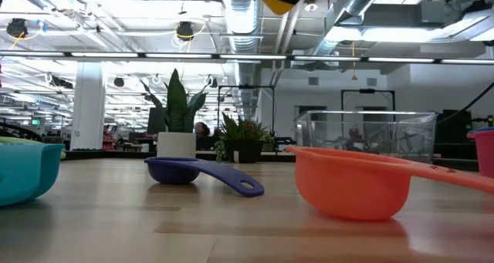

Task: Nest measuring cups in basket
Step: Stack the yellow nest measuring cup on the blue nest measuring cup

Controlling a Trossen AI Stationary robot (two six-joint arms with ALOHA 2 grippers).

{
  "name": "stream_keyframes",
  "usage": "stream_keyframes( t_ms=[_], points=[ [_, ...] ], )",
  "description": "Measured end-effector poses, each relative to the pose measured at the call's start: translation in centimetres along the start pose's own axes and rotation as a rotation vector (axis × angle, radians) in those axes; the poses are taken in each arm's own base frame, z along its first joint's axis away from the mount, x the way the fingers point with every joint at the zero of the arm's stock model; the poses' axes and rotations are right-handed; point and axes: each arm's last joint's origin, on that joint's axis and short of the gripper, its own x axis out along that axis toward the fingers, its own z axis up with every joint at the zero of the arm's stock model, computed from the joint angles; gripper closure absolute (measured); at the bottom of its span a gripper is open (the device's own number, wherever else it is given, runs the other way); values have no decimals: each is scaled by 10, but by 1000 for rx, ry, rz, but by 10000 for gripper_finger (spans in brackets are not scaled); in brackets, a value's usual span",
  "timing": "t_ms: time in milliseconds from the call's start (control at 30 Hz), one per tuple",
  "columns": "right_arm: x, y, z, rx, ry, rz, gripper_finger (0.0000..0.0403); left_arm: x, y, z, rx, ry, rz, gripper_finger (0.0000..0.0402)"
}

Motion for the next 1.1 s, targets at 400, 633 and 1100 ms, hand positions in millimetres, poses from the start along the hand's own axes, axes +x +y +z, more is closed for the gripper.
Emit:
stream_keyframes(
  t_ms=[400, 633, 1100],
  points=[
    [-1, 0, 1, -5, -3, 6, 394, 2, 5, 0, -3, 23, 72, 354],
    [-2, 0, 3, -8, -46, -20, 398, -8, 20, 11, 59, 56, 210, 304],
    [-27, -10, 11, -36, -163, -110, 398, -42, 29, 24, 134, 253, 443, 218]
  ],
)
